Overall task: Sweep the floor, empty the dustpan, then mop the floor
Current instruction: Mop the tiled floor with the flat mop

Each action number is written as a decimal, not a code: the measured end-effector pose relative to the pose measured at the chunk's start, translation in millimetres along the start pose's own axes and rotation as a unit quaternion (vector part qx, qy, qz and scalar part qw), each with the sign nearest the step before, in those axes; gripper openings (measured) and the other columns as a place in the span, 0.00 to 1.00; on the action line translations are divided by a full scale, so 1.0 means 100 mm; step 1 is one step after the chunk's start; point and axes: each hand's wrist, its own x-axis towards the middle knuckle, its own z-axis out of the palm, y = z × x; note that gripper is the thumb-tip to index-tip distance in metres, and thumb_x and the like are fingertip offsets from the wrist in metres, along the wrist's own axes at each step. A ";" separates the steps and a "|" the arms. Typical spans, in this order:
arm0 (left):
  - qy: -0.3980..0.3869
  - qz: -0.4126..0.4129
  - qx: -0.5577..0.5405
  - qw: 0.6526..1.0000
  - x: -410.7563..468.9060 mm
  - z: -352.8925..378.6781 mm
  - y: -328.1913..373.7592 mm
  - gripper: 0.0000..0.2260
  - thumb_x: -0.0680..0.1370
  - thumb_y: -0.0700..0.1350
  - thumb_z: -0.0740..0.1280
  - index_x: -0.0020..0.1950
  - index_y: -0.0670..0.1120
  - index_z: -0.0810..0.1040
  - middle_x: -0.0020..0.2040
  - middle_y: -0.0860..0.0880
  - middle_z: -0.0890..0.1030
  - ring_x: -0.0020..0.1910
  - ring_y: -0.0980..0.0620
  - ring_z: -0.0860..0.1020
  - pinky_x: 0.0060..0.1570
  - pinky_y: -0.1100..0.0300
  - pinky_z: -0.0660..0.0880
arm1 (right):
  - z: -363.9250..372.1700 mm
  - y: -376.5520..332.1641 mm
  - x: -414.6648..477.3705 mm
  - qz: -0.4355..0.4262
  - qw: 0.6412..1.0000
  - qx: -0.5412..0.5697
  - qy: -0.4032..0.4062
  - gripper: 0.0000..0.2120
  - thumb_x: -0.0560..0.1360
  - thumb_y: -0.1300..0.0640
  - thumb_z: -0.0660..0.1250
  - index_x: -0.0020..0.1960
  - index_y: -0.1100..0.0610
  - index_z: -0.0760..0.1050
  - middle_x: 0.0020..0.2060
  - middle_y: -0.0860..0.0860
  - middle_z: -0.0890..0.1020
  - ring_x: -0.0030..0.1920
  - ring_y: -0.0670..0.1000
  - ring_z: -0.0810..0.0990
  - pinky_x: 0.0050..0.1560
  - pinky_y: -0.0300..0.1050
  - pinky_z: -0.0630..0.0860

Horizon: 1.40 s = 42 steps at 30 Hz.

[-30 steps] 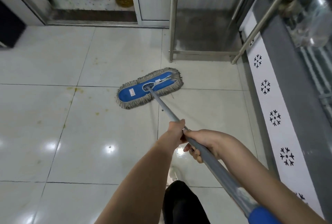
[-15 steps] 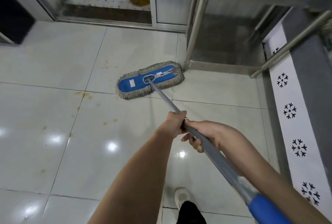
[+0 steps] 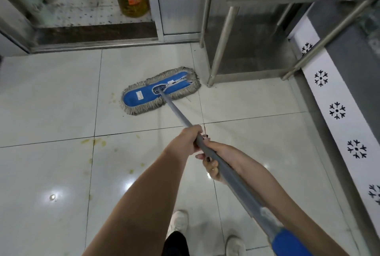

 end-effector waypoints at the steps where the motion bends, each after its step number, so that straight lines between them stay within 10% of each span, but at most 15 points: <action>1: -0.004 -0.008 -0.020 1.000 0.00 -0.04 0.00 0.08 0.79 0.37 0.59 0.40 0.40 0.65 0.26 0.45 0.72 0.16 0.52 0.73 0.19 0.66 0.73 | 0.03 0.08 -0.03 0.014 0.999 0.046 -0.009 0.23 0.78 0.43 0.60 0.39 0.63 0.70 0.18 0.50 0.69 0.13 0.43 0.66 0.15 0.30 0.65; 7: 0.047 0.006 -0.085 0.995 0.08 -0.28 -0.21 0.14 0.80 0.38 0.62 0.33 0.42 0.67 0.13 0.50 0.67 0.11 0.55 0.66 0.16 0.71 0.66 | 0.12 0.72 -0.25 0.036 0.993 0.110 -0.032 0.21 0.77 0.45 0.62 0.37 0.61 0.71 0.22 0.50 0.71 0.15 0.43 0.67 0.15 0.31 0.66; 22: 0.094 -0.003 0.015 0.995 -0.68 -0.58 -1.92 0.14 0.78 0.37 0.61 0.31 0.41 0.68 0.12 0.51 0.67 0.10 0.55 0.65 0.22 0.63 0.66 | -0.06 2.49 -0.74 0.035 0.998 -0.022 0.039 0.25 0.76 0.39 0.60 0.34 0.58 0.66 0.19 0.48 0.67 0.14 0.42 0.63 0.15 0.30 0.61; 42: 0.123 -0.015 -0.118 0.985 -2.23 -1.38 -4.74 0.14 0.79 0.40 0.61 0.32 0.42 0.66 0.12 0.51 0.65 0.09 0.56 0.65 0.20 0.68 0.65 | -0.32 5.39 -1.64 0.065 0.987 -0.147 0.004 0.25 0.76 0.36 0.57 0.33 0.56 0.63 0.17 0.47 0.65 0.13 0.41 0.62 0.15 0.30 0.60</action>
